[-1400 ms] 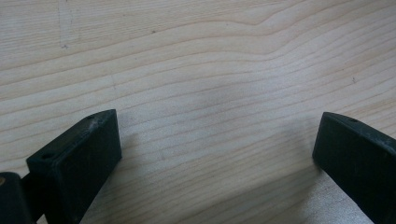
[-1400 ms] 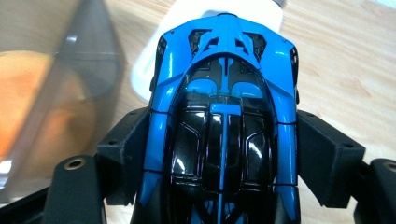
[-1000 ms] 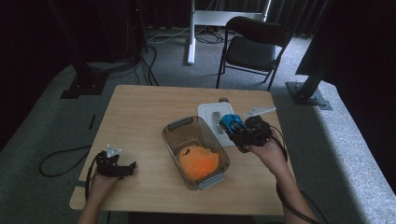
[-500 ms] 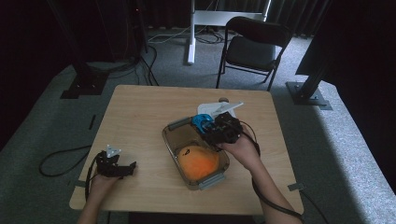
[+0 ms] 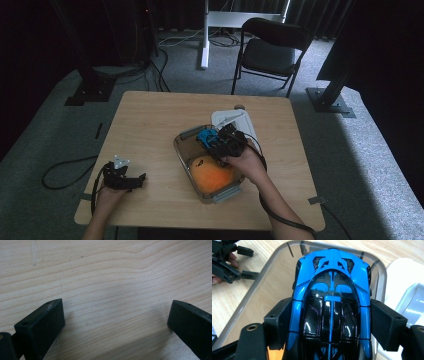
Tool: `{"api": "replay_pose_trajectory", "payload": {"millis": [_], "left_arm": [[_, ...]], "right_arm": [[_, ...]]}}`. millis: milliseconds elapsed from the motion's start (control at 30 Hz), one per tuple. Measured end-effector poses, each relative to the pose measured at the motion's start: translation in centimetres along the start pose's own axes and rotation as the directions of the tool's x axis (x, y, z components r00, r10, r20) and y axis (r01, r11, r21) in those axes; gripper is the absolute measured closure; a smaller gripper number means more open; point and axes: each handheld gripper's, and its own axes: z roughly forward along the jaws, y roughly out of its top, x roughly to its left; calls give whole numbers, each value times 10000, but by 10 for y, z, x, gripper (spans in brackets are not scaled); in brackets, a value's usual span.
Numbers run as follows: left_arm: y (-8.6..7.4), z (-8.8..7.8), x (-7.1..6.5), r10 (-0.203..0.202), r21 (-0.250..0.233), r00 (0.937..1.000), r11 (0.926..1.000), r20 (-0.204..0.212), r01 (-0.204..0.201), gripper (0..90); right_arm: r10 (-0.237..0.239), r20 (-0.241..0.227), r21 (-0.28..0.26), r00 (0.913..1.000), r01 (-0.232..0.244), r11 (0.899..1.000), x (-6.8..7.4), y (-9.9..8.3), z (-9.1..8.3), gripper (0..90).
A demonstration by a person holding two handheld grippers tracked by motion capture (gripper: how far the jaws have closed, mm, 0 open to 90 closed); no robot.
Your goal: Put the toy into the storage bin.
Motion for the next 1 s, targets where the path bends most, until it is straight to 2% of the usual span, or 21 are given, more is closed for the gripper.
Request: {"api": "replay_pose_trajectory", "payload": {"millis": [167,233,300,467,533,667,767,833,867,1000], "left_arm": [[0,0,0,4,1,10000,10000,-2,-4,15],[0,0,0,1,-2,10000,10000,-4,-1,15],[0,0,0,4,0,10000,10000,0,-4,15],[0,0,0,1,-1,10000,10000,-6,-1,15],[0,0,0,1,0,10000,10000,-2,-1,15],[0,0,0,4,1,10000,10000,-4,-4,15],[0,0,0,3,-1,10000,10000,-3,-3,15],[0,0,0,3,-1,10000,10000,-3,-3,15],[0,0,0,8,5,10000,10000,-4,-8,15],[0,0,0,11,5,10000,10000,-4,-11,15]], "right_arm": [[-10,-76,356,10000,13,9994,1,-6,11,250],[115,-110,371,9999,-111,9993,0,-7,14,251],[52,-5,490,10000,-52,9988,1,-8,16,251],[6,-112,581,9999,1,9983,3,-8,19,251],[25,14,996,10000,-26,9950,3,-8,28,250],[125,49,1021,9999,-130,9947,2,-7,29,247],[-30,161,1220,9999,11,9925,3,-8,31,242],[-38,194,1255,9998,13,9921,4,-8,31,242],[112,17,916,9999,-113,9957,2,-7,27,241],[202,-164,831,9997,-188,9964,0,-7,26,228]]}}
